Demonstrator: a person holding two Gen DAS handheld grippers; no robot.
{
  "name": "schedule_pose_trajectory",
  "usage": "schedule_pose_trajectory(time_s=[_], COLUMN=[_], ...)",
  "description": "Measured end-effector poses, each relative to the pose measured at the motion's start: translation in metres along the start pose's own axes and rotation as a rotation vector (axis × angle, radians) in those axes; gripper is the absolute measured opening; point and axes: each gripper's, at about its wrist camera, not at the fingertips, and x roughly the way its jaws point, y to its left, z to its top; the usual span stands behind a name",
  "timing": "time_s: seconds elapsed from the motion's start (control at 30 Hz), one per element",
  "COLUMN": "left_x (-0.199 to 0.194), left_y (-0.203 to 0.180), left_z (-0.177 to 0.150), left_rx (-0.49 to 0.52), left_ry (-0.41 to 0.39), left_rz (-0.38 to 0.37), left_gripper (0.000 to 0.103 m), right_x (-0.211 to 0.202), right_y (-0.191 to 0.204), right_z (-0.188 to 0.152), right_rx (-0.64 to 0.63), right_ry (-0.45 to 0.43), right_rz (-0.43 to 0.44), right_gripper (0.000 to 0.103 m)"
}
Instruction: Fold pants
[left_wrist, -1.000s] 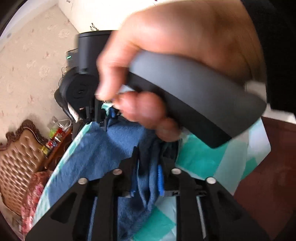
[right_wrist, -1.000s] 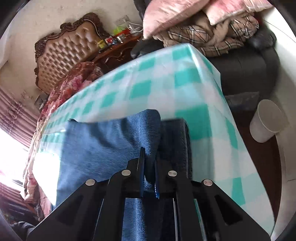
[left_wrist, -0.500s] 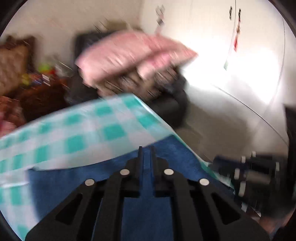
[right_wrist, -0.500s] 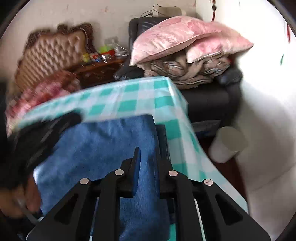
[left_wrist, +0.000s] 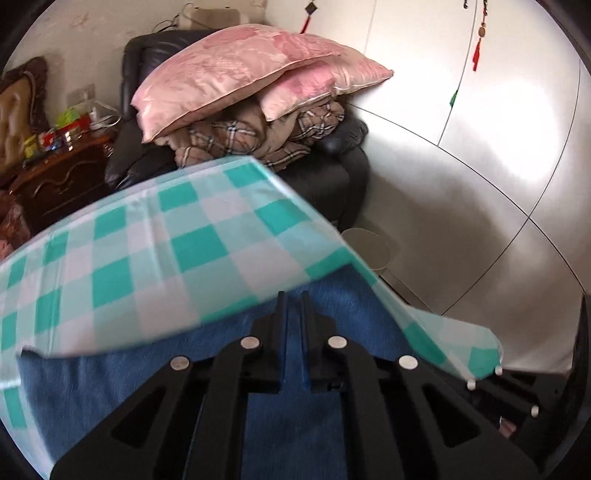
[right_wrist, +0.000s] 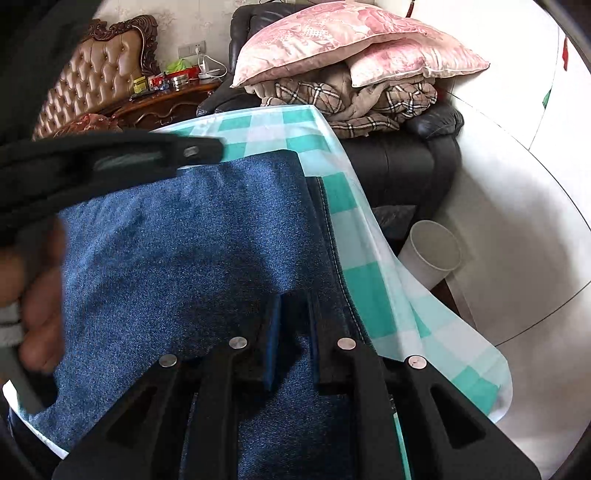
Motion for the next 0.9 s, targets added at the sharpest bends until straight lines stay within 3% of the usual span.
schedule_pose_trajectory(time_s=[0.1, 0.2, 0.27, 0.33, 0.53, 0.63, 0.83, 0.9], left_x=[0.018, 0.012, -0.001, -0.017, -0.031, -0.05, -0.09, -0.098], left_y=[0.001, 0.005, 0.007, 0.012, 0.025, 0.017, 0.003, 0.005], left_z=[-0.016, -0.016, -0.017, -0.025, -0.079, -0.095, -0.136, -0.148], left_rx=[0.024, -0.003, -0.026, -0.061, -0.116, -0.064, -0.002, -0.027], left_ry=[0.076, 0.072, 0.057, 0.042, 0.16, 0.142, 0.116, 0.116], left_rz=[0.022, 0.016, 0.03, 0.049, 0.086, 0.134, 0.191, 0.181], left_gripper=[0.007, 0.008, 0.014, 0.026, 0.03, 0.04, 0.047, 0.048], right_x=[-0.002, -0.002, -0.004, -0.004, -0.005, -0.004, -0.004, -0.004], right_y=[0.001, 0.001, 0.001, 0.001, 0.004, 0.004, 0.006, 0.007], right_z=[-0.003, -0.003, -0.005, -0.005, -0.005, -0.005, -0.006, -0.006], right_rx=[0.005, 0.0, 0.001, 0.005, 0.0, 0.0, 0.0, -0.005], right_ry=[-0.004, -0.008, -0.009, -0.01, -0.014, -0.014, -0.018, -0.018], right_rz=[-0.001, -0.002, 0.0, 0.002, -0.008, -0.01, -0.022, -0.028], right_gripper=[0.01, 0.01, 0.01, 0.01, 0.01, 0.01, 0.01, 0.01])
